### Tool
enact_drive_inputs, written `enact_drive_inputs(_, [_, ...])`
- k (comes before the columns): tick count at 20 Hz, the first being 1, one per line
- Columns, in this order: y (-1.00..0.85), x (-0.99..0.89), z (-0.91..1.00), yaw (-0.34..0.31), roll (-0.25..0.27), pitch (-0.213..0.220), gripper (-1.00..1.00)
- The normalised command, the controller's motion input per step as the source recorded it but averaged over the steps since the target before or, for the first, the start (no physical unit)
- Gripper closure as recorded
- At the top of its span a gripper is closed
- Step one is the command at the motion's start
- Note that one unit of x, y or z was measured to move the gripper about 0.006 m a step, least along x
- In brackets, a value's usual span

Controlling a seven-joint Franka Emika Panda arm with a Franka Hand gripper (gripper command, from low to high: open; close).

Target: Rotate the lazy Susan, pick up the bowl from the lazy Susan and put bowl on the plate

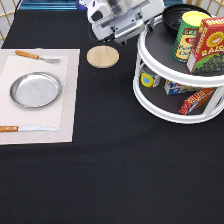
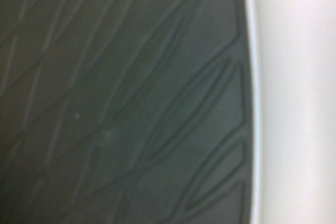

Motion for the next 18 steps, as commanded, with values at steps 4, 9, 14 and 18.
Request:
enact_drive_inputs(4, [-0.08, 0.60, 0.00, 0.000, -0.003, 0.005, -1.00])
enact_drive_inputs(9, [-0.12, 0.74, 0.01, 0.001, 0.000, 0.000, -1.00])
enact_drive_inputs(14, [-0.16, 0.77, 0.03, 0.014, 0.000, 0.000, -1.00])
enact_drive_inputs(18, [-0.04, 0.79, 0.09, 0.058, 0.000, 0.000, -1.00])
